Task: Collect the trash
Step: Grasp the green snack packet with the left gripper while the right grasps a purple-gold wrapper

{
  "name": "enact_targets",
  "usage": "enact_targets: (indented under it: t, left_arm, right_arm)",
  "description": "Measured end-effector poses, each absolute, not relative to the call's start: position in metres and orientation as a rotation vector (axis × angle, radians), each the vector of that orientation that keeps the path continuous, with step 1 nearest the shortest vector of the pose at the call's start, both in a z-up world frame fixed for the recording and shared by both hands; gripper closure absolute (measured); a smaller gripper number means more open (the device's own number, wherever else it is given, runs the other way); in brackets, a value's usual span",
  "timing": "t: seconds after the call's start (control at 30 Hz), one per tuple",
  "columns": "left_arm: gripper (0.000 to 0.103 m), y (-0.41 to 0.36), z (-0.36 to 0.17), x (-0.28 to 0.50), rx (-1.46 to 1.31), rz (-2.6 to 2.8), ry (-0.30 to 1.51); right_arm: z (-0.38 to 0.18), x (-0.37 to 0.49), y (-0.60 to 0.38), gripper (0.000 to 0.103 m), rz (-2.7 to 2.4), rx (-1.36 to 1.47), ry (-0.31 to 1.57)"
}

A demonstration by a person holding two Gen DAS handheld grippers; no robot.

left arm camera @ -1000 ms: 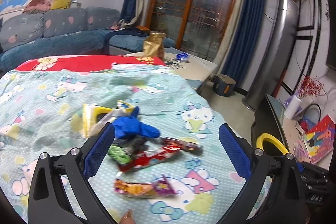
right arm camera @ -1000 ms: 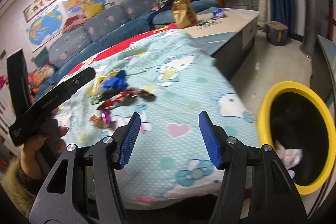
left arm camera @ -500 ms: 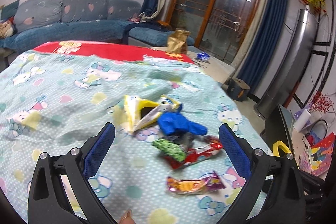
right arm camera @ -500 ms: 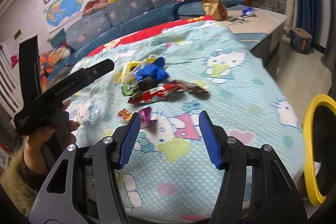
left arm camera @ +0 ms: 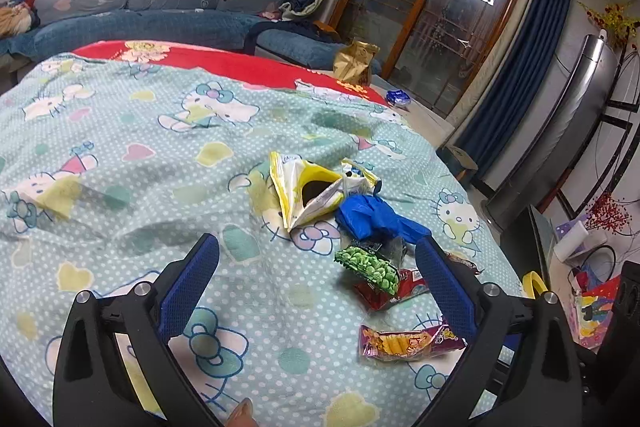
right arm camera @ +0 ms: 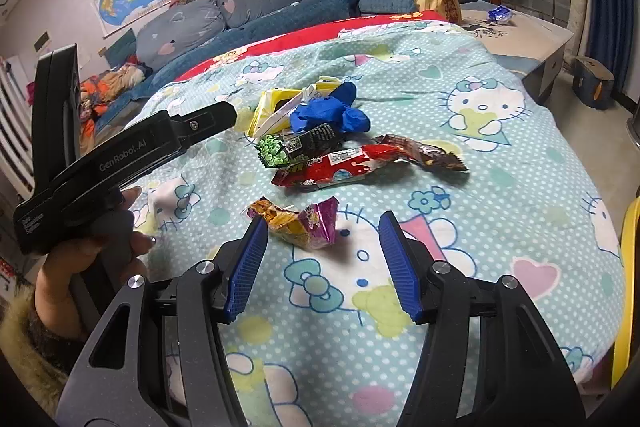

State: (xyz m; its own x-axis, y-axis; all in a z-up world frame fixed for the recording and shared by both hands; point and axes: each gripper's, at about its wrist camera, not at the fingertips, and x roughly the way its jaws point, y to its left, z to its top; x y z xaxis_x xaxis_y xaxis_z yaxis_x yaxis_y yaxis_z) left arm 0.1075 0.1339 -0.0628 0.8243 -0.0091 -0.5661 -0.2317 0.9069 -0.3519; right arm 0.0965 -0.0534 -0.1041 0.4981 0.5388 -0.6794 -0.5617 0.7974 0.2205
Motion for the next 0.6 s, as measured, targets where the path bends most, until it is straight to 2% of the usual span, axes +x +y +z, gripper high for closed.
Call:
enact_targets:
  t: [0.07,0.13,0.23,0.4,0.5,0.6]
  left_arm:
    - [0.009,0.135,-0.066,0.111,-0.443,0.1,0.606]
    - [0.019,0.134,-0.07,0.116,-0.459,0.075,0.623]
    - [0.027,0.13,-0.075,0.124,-0.465,0.047,0.646]
    - [0.039,0.133,-0.09,0.133,-0.566,-0.01,0.686]
    - [0.043,0.134,-0.096,0.137,-0.613,-0.029,0.694]
    - [0.052,0.135,-0.098,0.139,-0.644,-0.045,0.694]
  right_arm:
    - [-0.107,0.099,-0.051,0.053,0.668,-0.032,0.816]
    - [-0.11,0.102,-0.049,0.053,0.669,-0.031,0.822]
    - [-0.116,0.105,-0.046,0.054,0.675,-0.029,0.836]
    - [-0.124,0.108,-0.042,0.076,0.705,-0.022,0.877]
    - [-0.126,0.106,-0.041,0.084,0.72,-0.027,0.888]
    - [-0.128,0.104,-0.042,0.09,0.727,-0.024,0.895]
